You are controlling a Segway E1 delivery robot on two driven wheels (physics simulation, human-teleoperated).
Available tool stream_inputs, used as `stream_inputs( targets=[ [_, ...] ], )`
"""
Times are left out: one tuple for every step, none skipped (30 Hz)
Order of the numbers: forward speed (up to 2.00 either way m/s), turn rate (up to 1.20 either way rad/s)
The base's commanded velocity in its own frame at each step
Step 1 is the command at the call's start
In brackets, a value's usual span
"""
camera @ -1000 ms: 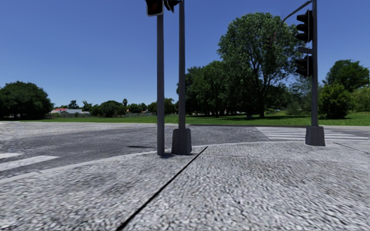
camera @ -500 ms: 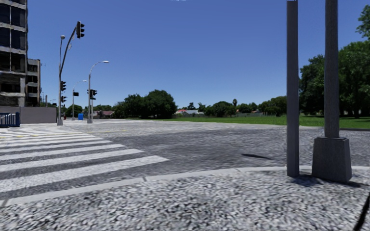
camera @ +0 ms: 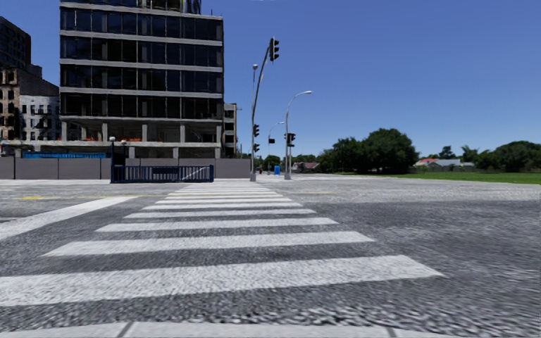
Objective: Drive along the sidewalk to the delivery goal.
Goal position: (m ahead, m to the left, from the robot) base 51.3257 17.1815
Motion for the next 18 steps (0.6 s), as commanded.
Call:
stream_inputs(
  targets=[
    [2.00, 0.70],
    [2.00, 0.75],
    [2.00, 0.76],
    [2.00, 0.76],
    [2.00, 0.68],
    [2.00, 0.39],
    [2.00, 0.39],
    [2.00, 0.16],
    [2.00, 0.07],
    [2.00, 0.02],
    [2.00, 0.01],
    [2.00, 0.01],
    [2.00, 0.01],
    [2.00, 0.00],
    [2.00, 0.00],
    [2.00, 0.00],
    [2.00, 0.00],
    [2.00, 0.00]
  ],
)
